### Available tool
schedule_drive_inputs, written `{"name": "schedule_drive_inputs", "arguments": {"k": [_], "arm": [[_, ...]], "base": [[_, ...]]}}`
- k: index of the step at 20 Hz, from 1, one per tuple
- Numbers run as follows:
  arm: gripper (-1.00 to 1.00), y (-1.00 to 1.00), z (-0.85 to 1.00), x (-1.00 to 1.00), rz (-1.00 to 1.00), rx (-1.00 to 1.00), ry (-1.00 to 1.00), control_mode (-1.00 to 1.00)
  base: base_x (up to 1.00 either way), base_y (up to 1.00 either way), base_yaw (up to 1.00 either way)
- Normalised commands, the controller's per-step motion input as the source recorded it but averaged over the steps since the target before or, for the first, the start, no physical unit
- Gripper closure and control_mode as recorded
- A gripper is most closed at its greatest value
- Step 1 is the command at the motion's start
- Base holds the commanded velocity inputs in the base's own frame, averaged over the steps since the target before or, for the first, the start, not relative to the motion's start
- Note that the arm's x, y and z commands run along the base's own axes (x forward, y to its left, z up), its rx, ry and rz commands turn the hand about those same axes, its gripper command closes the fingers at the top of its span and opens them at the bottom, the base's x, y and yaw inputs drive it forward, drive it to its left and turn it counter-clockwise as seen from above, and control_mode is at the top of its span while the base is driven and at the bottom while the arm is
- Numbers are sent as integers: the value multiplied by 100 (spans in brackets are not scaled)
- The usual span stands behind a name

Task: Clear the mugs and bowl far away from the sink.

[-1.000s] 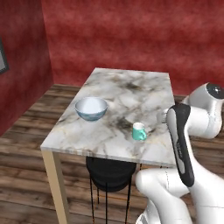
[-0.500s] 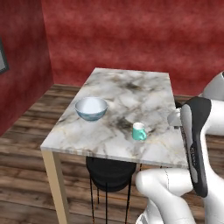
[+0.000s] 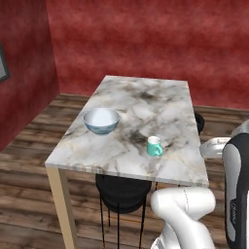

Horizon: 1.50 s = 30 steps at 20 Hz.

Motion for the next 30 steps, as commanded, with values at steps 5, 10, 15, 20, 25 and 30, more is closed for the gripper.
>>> {"name": "schedule_drive_inputs", "arguments": {"k": [5,10,15,20,25,30], "arm": [[-100,16,57,-49,0,-1,0,-100],[-100,17,58,-28,0,-2,0,-100],[-100,28,7,0,2,-9,-12,-100],[-100,32,0,4,8,-10,-16,-100],[-100,36,-4,4,13,-5,-5,-100],[-100,27,0,0,10,-1,0,100]], "base": [[0,0,0],[0,0,0],[0,0,0],[0,0,0],[0,0,0],[0,8,3]]}}
